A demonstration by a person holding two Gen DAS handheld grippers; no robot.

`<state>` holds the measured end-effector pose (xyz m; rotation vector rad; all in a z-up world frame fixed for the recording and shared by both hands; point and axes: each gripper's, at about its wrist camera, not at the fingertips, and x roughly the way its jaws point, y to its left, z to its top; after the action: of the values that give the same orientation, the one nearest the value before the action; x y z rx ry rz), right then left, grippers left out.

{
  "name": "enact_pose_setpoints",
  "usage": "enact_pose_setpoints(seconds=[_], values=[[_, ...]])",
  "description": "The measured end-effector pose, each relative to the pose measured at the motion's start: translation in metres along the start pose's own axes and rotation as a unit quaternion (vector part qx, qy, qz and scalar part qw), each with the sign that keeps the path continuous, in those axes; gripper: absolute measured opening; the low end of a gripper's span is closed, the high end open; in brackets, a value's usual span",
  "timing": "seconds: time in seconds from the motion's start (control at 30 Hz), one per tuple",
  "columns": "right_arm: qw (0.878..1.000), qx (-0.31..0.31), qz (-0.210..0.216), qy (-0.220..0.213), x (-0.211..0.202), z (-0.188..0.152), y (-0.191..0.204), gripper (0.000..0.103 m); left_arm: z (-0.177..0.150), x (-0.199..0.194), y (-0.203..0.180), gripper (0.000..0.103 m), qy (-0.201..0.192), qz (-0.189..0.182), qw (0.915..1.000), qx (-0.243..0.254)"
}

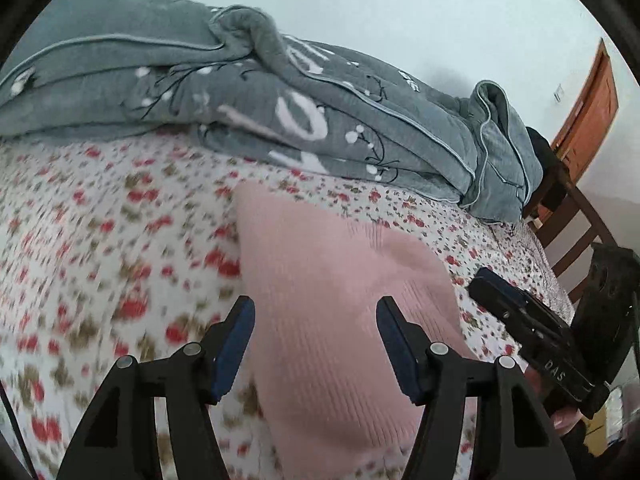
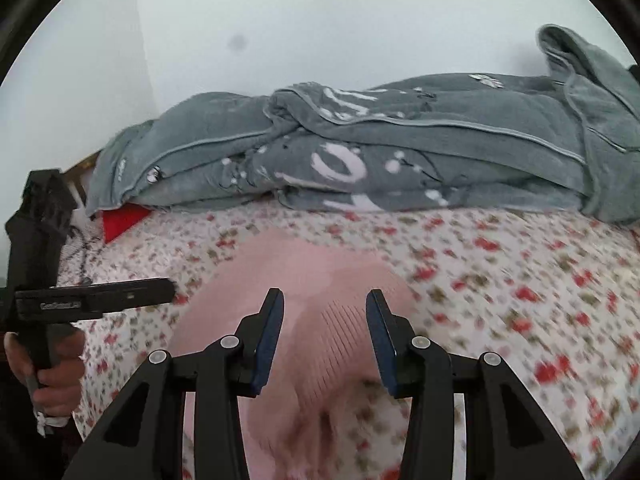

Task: Fold small clothes

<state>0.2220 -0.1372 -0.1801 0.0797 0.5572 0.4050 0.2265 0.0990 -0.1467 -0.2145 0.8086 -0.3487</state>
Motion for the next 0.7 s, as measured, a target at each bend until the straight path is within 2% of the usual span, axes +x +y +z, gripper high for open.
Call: enact_pose_setpoints(seconds=[0.03, 0.1, 0.13, 0.17, 0.2, 0.23, 0.33, 0.43, 0.5, 0.57, 0.7], values=[[1.0, -0.004, 0.011, 0.002, 0.008, 0.0, 0.0, 0.043, 0.0, 0.006, -0.001, 0.038, 0.001, 0.001, 1.0, 0.004], [1.0, -0.001, 0.015, 0.02, 0.029, -0.003, -0.003, 0.039, -0.005, 0.031, 0.005, 0.02, 0.041, -0.009, 0.9991, 0.002], [0.999, -0.002, 0.006, 0.041, 0.041, -0.006, -0.006, 0.028, -0.007, 0.038, 0.005, 0.02, 0.044, -0.006, 0.999, 0.001], [0.998, -0.008, -0.01, 0.067, 0.054, -0.011, -0.008, 0.022, -0.01, 0.041, 0.006, 0.019, 0.039, -0.001, 0.9992, 0.011], [0.996, -0.018, -0.026, 0.086, 0.063, -0.016, -0.01, 0.022, -0.009, 0.04, 0.005, 0.018, 0.036, -0.006, 0.9991, 0.021], [0.996, -0.022, -0.028, 0.085, 0.064, -0.018, -0.011, 0.022, -0.007, 0.038, 0.005, 0.018, 0.035, -0.014, 0.999, 0.023], [0.996, -0.02, -0.014, 0.087, 0.057, -0.008, -0.015, 0.022, 0.009, 0.035, 0.01, 0.018, 0.033, -0.04, 0.9986, 0.006], [0.999, -0.009, -0.008, 0.051, 0.049, 0.009, -0.019, 0.022, 0.034, 0.043, 0.015, 0.018, 0.016, -0.034, 0.9992, -0.009], [0.999, -0.013, -0.002, 0.041, 0.054, 0.017, -0.021, 0.025, 0.047, 0.058, 0.017, 0.019, 0.023, -0.028, 0.9992, -0.018], [0.998, -0.016, -0.011, 0.058, 0.07, 0.018, -0.023, 0.024, 0.053, 0.076, 0.019, 0.019, 0.038, -0.027, 0.9985, -0.029], [0.992, -0.008, -0.031, 0.122, 0.108, -0.003, -0.034, 0.024, 0.041, 0.113, 0.018, 0.02, 0.09, 0.015, 0.9956, -0.02]])
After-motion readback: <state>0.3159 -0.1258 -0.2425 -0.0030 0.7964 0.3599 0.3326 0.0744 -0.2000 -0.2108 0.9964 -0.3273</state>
